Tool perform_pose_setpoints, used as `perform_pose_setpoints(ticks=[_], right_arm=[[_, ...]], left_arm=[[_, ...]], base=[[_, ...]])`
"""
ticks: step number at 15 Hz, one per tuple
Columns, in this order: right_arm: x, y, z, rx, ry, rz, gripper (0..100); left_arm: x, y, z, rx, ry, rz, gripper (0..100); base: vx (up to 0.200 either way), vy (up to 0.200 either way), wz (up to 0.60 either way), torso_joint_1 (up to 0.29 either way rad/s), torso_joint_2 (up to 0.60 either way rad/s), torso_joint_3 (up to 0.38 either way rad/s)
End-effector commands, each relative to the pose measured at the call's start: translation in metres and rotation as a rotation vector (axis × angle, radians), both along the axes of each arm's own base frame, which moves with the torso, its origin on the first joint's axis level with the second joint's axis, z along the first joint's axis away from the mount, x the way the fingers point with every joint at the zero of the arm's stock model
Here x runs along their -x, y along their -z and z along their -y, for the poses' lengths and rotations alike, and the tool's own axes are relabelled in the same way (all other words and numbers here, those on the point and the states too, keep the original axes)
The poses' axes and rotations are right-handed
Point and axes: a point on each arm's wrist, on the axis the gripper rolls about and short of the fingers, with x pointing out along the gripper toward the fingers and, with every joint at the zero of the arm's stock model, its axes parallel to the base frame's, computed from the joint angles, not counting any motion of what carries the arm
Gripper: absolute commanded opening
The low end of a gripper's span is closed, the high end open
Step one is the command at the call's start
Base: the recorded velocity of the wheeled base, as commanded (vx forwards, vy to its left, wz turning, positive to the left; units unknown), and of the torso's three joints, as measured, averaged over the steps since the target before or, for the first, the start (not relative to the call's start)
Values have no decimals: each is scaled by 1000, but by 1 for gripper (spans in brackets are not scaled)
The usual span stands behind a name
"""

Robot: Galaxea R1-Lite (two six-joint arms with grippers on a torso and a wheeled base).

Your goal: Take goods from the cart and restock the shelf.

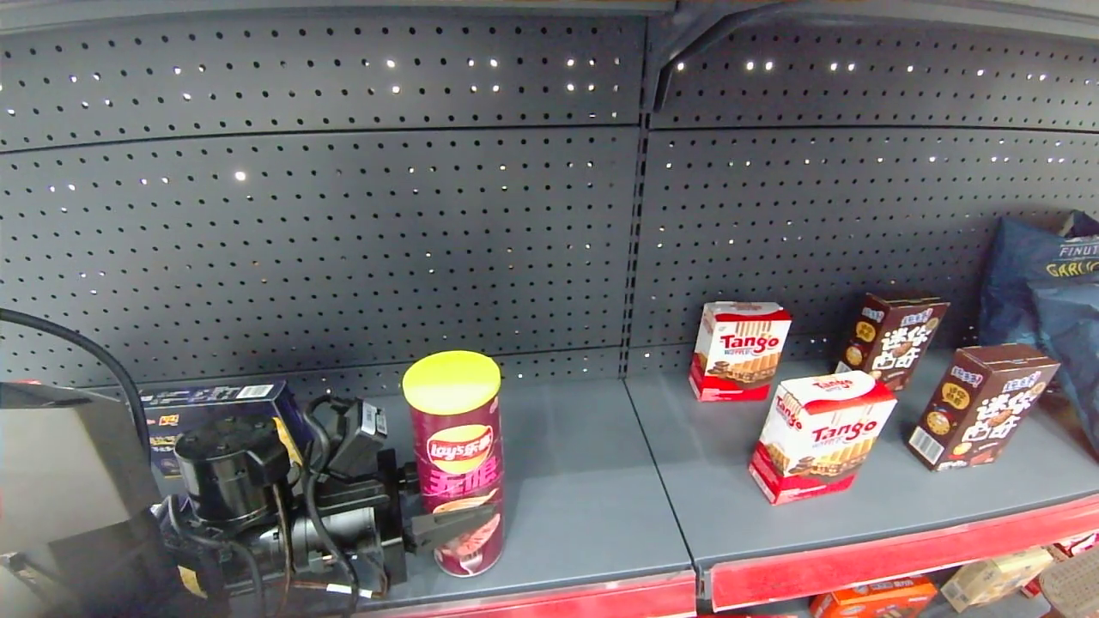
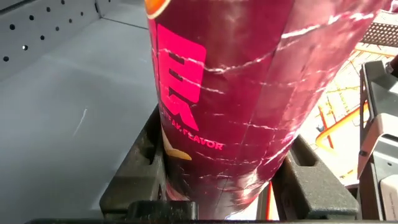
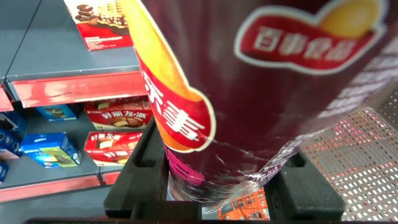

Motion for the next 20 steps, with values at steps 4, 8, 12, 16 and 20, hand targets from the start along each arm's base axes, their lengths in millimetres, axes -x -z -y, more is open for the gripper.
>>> perform_pose_setpoints(ticks=[4, 8, 12, 16, 20], right_arm=[[0, 0, 0, 0, -1, 1, 0], [0, 1, 0, 0, -1, 0, 0], [1, 0, 0, -1, 0, 11, 0], [2, 1, 0, -2, -1, 14, 0], [2, 0, 0, -2, -3, 15, 0]], left_arm=[[-1, 3, -1, -4, -5, -8, 100], [0, 1, -1, -2, -4, -3, 100], [6, -11, -11, 5, -31, 32, 100], [28, -22, -27, -3, -79, 58, 100], [37, -22, -39, -23, -124, 65, 100]], base=[[0, 0, 0, 0, 0, 0], [0, 0, 0, 0, 0, 0], [0, 0, 0, 0, 0, 0], [0, 0, 0, 0, 0, 0], [0, 0, 0, 0, 0, 0]])
